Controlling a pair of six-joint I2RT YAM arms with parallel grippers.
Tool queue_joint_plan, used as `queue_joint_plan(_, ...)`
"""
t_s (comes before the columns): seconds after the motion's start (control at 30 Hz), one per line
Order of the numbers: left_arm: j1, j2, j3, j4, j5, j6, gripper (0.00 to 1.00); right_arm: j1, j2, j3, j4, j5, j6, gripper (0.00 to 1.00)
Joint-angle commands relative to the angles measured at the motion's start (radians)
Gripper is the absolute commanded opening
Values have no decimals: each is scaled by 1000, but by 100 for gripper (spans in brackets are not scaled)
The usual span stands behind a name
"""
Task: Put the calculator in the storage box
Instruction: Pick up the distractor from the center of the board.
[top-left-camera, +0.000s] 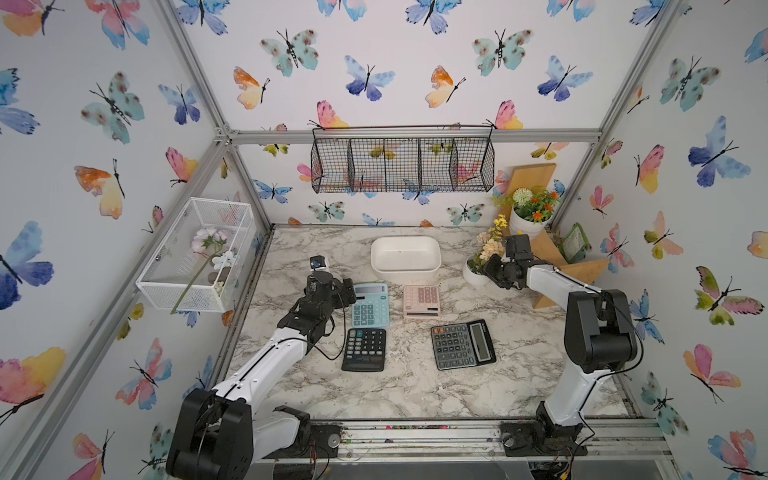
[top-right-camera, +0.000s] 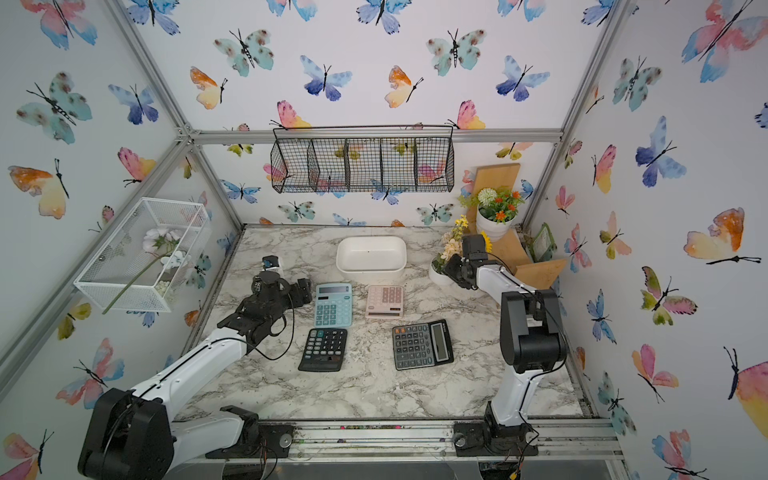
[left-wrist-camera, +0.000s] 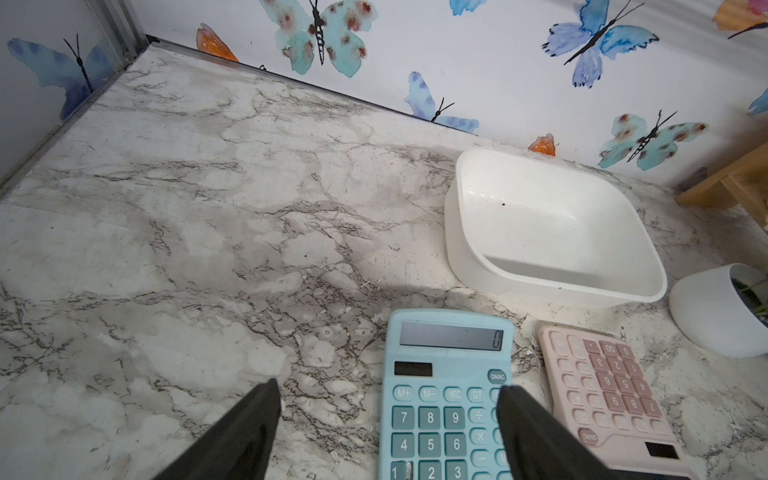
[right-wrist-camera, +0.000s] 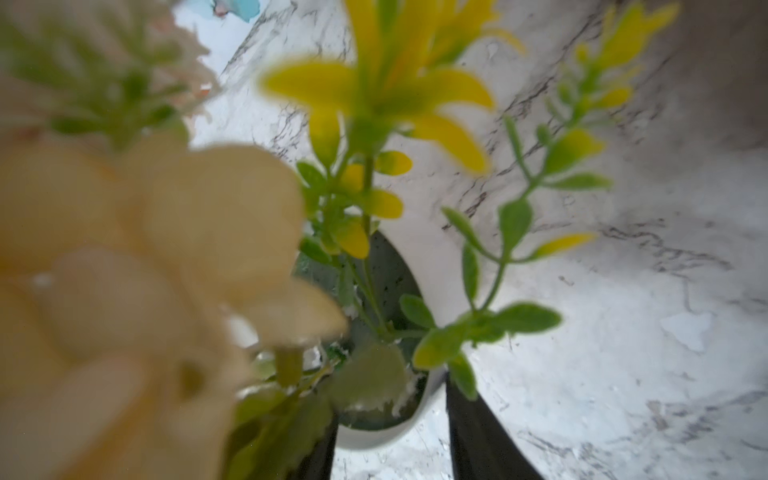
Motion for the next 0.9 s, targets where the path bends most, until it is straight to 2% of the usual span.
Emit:
queue_joint_plan(0.0, -2, 1, 16, -9, 32, -1, 87, 2, 40, 34, -45, 62, -22, 41)
queue_joint_plan(0.23, -2, 1, 18, -10, 30, -2, 87, 2, 78, 58, -63, 99, -31, 37)
queue_joint_plan(0.63, -2, -4, 18, -12, 30, -1, 87, 2, 59, 154, -173, 213, -105, 7)
queue_joint_plan(0.87, -2, -10, 17, -12, 31, -3, 87, 2, 23, 260, -311, 275, -196, 2)
